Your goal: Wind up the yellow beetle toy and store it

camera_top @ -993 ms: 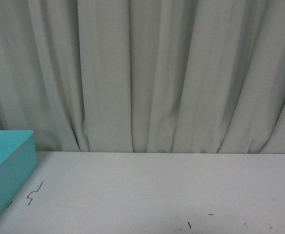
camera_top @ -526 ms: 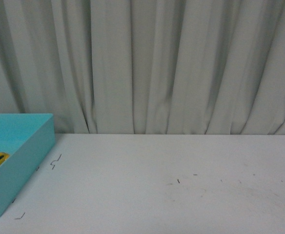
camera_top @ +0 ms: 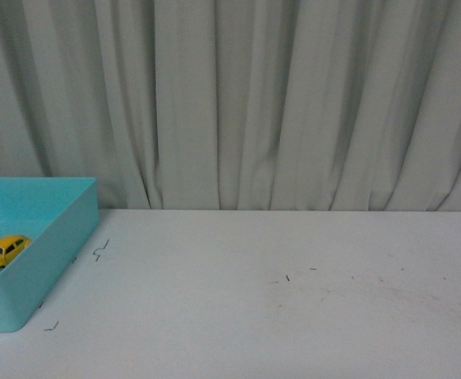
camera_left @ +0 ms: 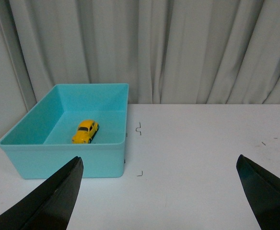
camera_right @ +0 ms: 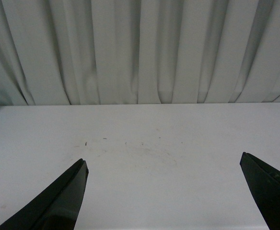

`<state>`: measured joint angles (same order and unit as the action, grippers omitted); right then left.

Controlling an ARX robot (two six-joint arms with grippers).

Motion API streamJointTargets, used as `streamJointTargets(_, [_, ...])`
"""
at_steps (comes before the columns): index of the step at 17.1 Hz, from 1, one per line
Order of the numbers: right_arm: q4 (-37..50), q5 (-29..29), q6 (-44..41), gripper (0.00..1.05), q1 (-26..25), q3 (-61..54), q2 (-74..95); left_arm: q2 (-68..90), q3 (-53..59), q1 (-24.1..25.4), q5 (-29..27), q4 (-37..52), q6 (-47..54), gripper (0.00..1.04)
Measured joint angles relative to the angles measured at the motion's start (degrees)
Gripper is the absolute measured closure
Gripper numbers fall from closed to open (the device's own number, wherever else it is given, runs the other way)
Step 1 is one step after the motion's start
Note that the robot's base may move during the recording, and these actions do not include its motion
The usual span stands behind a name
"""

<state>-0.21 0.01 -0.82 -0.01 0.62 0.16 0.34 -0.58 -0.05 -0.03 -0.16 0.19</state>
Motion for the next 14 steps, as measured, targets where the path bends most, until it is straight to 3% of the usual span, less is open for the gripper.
streamJointTargets(14, [0.00,0.00,0.00,0.07,0.00,0.00,0.00,0.00,0.00,0.00,0.00,0.00,-0.02,0.07])
